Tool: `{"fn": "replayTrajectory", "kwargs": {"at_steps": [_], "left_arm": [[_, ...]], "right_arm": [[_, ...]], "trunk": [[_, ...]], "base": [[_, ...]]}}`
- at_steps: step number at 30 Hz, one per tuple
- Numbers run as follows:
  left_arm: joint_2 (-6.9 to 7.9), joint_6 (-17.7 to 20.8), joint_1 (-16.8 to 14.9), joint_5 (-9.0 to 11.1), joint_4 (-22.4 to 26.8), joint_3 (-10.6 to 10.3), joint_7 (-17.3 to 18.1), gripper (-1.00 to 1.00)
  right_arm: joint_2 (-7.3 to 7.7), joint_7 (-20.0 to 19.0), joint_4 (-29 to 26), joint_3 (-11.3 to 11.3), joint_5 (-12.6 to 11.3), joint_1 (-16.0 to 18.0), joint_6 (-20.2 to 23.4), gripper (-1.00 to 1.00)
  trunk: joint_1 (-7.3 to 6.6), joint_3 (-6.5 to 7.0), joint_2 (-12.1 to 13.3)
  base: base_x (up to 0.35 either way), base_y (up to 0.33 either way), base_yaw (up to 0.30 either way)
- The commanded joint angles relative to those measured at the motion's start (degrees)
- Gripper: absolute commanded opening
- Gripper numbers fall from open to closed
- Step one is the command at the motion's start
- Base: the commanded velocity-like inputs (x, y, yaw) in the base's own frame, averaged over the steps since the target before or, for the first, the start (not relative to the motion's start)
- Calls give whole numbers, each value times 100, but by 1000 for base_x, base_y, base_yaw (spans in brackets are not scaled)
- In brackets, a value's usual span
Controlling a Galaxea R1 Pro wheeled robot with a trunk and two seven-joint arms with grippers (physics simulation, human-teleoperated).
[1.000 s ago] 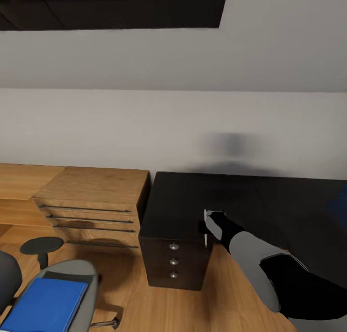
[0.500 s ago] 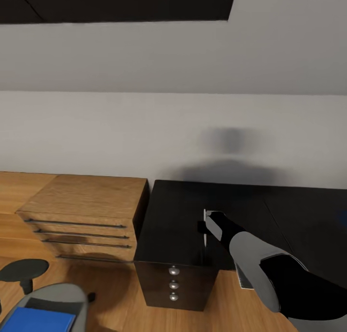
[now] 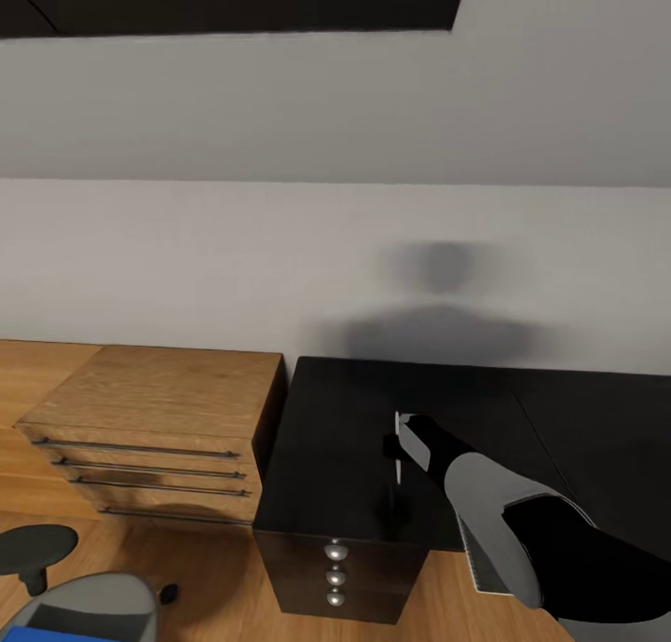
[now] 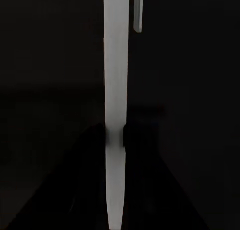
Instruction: In the bedroom, organize the workspace by keeping the computer under the desk, ensuring the monitor is on the desk, placing the keyboard on the desk next to the monitor, placing the mouse on the desk next to the keyboard, moving the folder from the swivel chair onto the desk next to the mouse, stacking the notebook on top of the folder with the pen on top of the notebook, and positioning the swivel chair next to the desk.
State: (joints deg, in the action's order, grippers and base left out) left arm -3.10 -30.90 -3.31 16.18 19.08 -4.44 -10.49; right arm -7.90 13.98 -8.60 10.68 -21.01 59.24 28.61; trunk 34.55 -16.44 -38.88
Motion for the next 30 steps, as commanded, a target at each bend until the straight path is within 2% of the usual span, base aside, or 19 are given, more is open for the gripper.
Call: {"fn": "replayTrajectory", "kwargs": {"at_steps": [1, 4, 30], "left_arm": [[3, -21, -3, 43, -1, -48, -35, 100], [3, -21, -3, 43, -1, -46, -42, 100], [3, -21, -3, 52, -1, -32, -80, 100]], "right_arm": [[4, 42, -3, 44, -70, 2, 32, -100], [6, 47, 5, 44, -70, 1, 50, -100], [8, 61, 130, 48, -61, 0, 263, -100]], "trunk": [[2, -8, -7], [2, -8, -7], [573, -475, -1049]], "base": [[18, 0, 0], [10, 0, 0], [0, 0, 0]]}}
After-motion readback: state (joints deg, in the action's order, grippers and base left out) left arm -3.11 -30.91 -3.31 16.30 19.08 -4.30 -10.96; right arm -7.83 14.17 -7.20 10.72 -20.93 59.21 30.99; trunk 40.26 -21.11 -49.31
